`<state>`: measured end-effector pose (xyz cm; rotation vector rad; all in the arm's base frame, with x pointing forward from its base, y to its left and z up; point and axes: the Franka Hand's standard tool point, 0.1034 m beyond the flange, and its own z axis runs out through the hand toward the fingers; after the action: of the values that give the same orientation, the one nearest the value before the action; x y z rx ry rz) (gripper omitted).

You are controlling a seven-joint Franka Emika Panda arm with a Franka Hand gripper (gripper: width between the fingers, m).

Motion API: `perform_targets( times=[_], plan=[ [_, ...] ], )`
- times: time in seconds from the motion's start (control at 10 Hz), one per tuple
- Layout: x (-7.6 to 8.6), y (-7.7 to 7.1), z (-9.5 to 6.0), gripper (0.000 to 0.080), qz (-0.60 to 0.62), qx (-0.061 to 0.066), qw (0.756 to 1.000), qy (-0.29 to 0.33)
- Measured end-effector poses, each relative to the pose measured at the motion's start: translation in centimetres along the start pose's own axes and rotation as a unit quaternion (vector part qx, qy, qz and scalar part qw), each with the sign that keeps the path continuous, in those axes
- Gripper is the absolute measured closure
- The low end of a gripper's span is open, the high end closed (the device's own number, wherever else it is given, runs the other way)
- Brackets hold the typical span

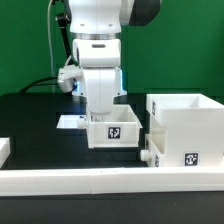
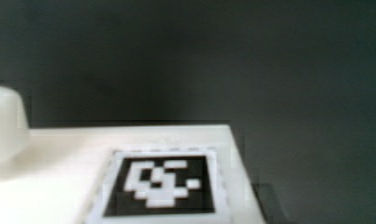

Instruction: Assemble drawer

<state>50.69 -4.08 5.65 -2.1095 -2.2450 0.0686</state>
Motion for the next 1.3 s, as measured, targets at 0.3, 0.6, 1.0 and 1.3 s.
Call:
perform_targets(
  times=[0.3, 0.6, 1.0, 1.3],
  plan=[
    [-0.1, 2.1, -0.8, 0.0757, 0.002, -0.014, 1.0, -0.001],
    [-0.3, 2.8, -1.1, 0.0757, 0.01, -0.035, 0.999, -0.002],
    [0.4, 3.5, -0.5, 0.0757, 0.011, -0.039, 0.999, 0.001],
    [0.9, 3.8, -0.4, 0.0757, 0.018, -0.038, 0.999, 0.003]
  ],
)
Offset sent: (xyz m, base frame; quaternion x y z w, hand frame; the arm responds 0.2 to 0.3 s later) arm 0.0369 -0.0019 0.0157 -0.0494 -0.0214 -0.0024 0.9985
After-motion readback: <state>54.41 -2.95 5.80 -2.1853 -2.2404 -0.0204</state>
